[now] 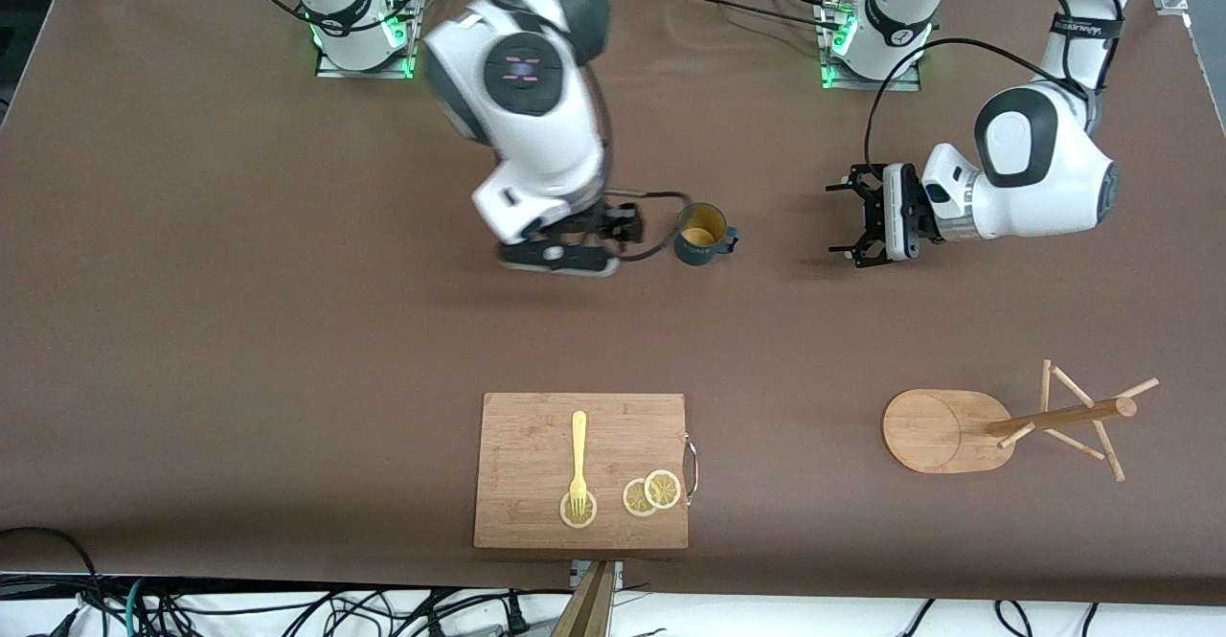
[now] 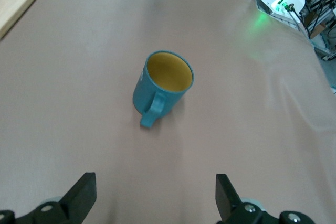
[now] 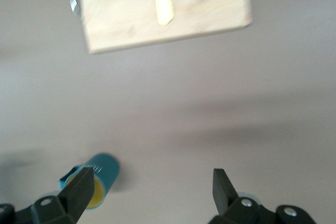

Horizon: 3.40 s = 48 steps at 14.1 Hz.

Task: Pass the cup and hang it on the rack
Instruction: 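Set the mug down and withdraw the right gripper while the left gripper approaches, then close the left gripper on the teal mug's handle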

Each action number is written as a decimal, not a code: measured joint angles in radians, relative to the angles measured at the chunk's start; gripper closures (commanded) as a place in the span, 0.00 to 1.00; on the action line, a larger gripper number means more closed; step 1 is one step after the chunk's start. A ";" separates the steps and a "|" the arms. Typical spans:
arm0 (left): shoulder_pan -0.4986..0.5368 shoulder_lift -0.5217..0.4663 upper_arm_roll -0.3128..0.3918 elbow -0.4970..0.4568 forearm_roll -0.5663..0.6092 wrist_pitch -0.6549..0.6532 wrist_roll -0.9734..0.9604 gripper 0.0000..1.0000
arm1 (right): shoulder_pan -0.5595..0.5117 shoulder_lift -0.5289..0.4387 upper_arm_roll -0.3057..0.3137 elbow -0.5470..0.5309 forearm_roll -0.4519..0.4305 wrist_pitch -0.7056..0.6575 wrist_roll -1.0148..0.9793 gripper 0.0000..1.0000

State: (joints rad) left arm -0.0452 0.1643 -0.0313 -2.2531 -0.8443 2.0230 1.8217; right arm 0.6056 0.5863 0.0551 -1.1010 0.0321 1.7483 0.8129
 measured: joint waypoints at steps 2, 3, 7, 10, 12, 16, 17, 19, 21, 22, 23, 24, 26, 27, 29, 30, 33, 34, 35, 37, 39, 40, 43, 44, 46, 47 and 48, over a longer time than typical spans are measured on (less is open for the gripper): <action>-0.019 0.046 -0.004 -0.026 -0.129 0.033 0.153 0.00 | -0.095 -0.052 -0.002 -0.005 0.020 -0.060 -0.075 0.00; -0.027 0.084 -0.007 -0.037 -0.194 0.044 0.240 0.00 | -0.140 -0.080 -0.005 -0.016 0.027 -0.090 -0.118 0.00; -0.043 0.205 -0.009 -0.044 -0.324 0.078 0.457 0.00 | -0.199 -0.257 -0.139 -0.185 0.032 -0.135 -0.343 0.00; -0.059 0.263 -0.011 -0.043 -0.445 0.086 0.585 0.00 | -0.201 -0.409 -0.262 -0.318 0.033 -0.187 -0.496 0.00; -0.085 0.301 -0.012 -0.042 -0.503 0.093 0.645 0.00 | -0.201 -0.466 -0.338 -0.359 0.033 -0.220 -0.606 0.00; -0.123 0.345 -0.013 -0.029 -0.584 0.107 0.727 0.00 | -0.201 -0.477 -0.412 -0.383 0.033 -0.230 -0.741 0.00; -0.131 0.350 -0.019 -0.026 -0.621 0.108 0.749 0.00 | -0.199 -0.476 -0.412 -0.384 0.033 -0.230 -0.742 0.00; -0.143 0.360 -0.041 -0.022 -0.669 0.128 0.774 0.00 | -0.196 -0.476 -0.409 -0.384 0.033 -0.230 -0.742 0.00; -0.147 0.363 -0.066 -0.015 -0.696 0.161 0.781 0.00 | -0.210 -0.474 -0.391 -0.385 0.031 -0.230 -0.742 0.00; -0.148 0.365 -0.076 -0.013 -0.715 0.170 0.784 0.00 | -0.248 -0.474 -0.349 -0.387 0.029 -0.230 -0.742 0.00; -0.149 0.368 -0.082 -0.013 -0.725 0.174 0.787 0.00 | -0.309 -0.474 -0.283 -0.388 0.022 -0.230 -0.742 0.00; -0.150 0.372 -0.087 -0.013 -0.728 0.175 0.789 0.00 | -0.375 -0.474 -0.212 -0.388 0.010 -0.230 -0.742 0.00; -0.150 0.381 -0.088 -0.014 -0.728 0.176 0.792 0.00 | -0.479 -0.474 -0.115 -0.388 0.000 -0.230 -0.742 0.00; -0.150 0.385 -0.088 -0.015 -0.728 0.176 0.794 0.00 | -0.500 -0.475 -0.100 -0.388 -0.001 -0.230 -0.748 0.00; -0.150 0.387 -0.088 -0.019 -0.728 0.176 0.795 0.00 | -0.511 -0.475 -0.096 -0.388 -0.002 -0.230 -0.776 0.00; -0.150 0.388 -0.088 -0.022 -0.728 0.176 0.795 0.00 | -0.512 -0.475 -0.096 -0.388 -0.003 -0.235 -0.782 0.00; -0.150 0.392 -0.088 -0.027 -0.728 0.176 0.796 0.15 | -0.512 -0.475 -0.095 -0.388 -0.025 -0.243 -0.786 0.00; -0.150 0.393 -0.088 -0.029 -0.728 0.176 0.796 0.23 | -0.512 -0.475 -0.094 -0.388 -0.031 -0.243 -0.787 0.00; -0.150 0.395 -0.088 -0.033 -0.728 0.176 0.796 0.51 | -0.512 -0.475 -0.094 -0.388 -0.033 -0.243 -0.789 0.00; -0.148 0.395 -0.087 -0.034 -0.730 0.175 0.796 0.72 | -0.512 -0.475 -0.086 -0.382 -0.045 -0.243 -0.790 0.00; -0.145 0.394 -0.086 -0.034 -0.731 0.174 0.796 0.93 | -0.512 -0.476 -0.082 -0.367 -0.056 -0.242 -0.790 0.00; -0.144 0.394 -0.086 -0.033 -0.731 0.174 0.796 1.00 | -0.514 -0.476 -0.082 -0.363 -0.057 -0.242 -0.790 0.00; -0.144 0.394 -0.087 -0.034 -0.732 0.174 0.796 1.00 | -0.517 -0.472 -0.083 -0.362 -0.058 -0.242 -0.789 0.00; -0.143 0.394 -0.087 -0.034 -0.732 0.173 0.794 1.00 | -0.517 -0.471 -0.081 -0.362 -0.058 -0.241 -0.789 0.00; -0.141 0.394 -0.086 -0.034 -0.732 0.172 0.775 1.00 | -0.517 -0.471 -0.080 -0.362 -0.058 -0.236 -0.789 0.00; -0.139 0.392 -0.086 -0.034 -0.732 0.171 0.747 1.00 | -0.517 -0.471 -0.080 -0.362 -0.058 -0.235 -0.789 0.00; -0.135 0.387 -0.085 -0.034 -0.732 0.168 0.699 1.00 | -0.517 -0.471 -0.080 -0.362 -0.058 -0.234 -0.789 0.00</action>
State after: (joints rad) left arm -0.1804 0.5518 -0.1159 -2.2871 -1.5760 2.1907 2.5211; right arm 0.0888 0.1156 -0.0245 -1.4629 -0.0256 1.5139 0.0243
